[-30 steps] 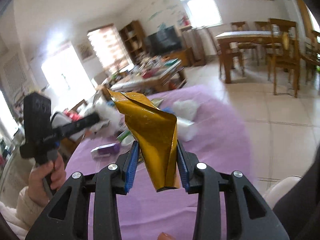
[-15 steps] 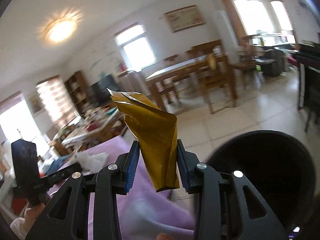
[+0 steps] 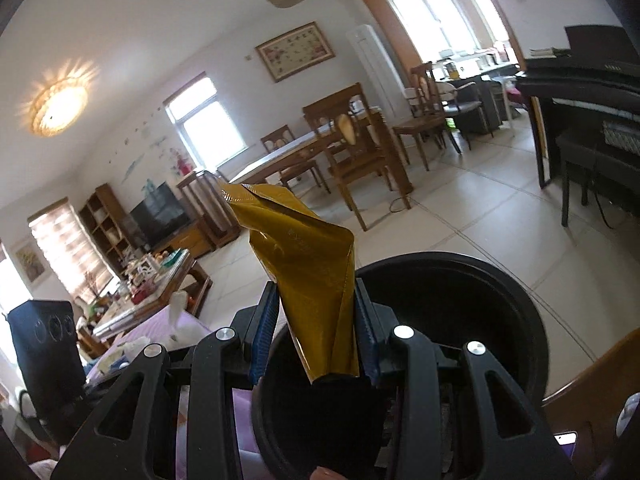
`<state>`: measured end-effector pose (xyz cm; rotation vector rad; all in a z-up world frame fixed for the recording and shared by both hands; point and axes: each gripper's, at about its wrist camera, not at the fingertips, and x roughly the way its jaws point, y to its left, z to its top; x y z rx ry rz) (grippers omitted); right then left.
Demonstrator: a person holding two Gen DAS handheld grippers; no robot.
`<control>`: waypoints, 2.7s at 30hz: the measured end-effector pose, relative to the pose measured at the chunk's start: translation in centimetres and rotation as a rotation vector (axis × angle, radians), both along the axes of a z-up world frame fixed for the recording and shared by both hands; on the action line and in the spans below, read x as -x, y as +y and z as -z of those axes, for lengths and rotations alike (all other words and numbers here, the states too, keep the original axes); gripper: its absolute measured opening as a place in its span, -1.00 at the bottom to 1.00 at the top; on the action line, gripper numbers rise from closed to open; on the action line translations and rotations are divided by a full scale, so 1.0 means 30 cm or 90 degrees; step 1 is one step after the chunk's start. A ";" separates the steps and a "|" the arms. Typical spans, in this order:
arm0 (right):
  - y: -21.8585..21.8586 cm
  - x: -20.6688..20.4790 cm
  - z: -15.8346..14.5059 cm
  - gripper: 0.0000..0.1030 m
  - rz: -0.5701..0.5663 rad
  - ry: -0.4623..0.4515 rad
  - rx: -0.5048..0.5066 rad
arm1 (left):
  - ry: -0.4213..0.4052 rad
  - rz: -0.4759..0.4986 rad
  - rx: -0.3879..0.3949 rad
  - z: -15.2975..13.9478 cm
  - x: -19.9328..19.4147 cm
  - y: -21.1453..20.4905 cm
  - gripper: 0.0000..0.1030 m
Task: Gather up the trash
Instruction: 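Carry the gold wrapper and white fluffy toy with both tools over the bin, then open both tools to drop the wrapper and fluffy toy into the bin, then grasp the white paper roll with the right tool while the left tool grasps the purple spray bottle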
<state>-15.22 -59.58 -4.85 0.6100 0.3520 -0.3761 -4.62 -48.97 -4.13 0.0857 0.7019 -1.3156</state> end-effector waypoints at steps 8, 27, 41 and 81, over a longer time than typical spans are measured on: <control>-0.038 0.049 0.040 -0.29 0.024 0.002 -0.030 | -0.010 0.027 -0.041 0.097 0.049 -0.146 -0.23; -0.065 0.065 0.070 0.71 0.002 -0.011 -0.079 | -0.072 0.011 -0.043 0.093 0.096 -0.147 0.90; 0.002 0.035 0.018 0.89 -0.025 0.009 -0.034 | -0.083 -0.040 -0.029 0.017 0.075 0.087 0.90; 1.049 -0.808 0.049 0.63 -0.522 0.263 0.273 | -0.021 -0.379 -0.261 0.052 -0.357 1.646 0.31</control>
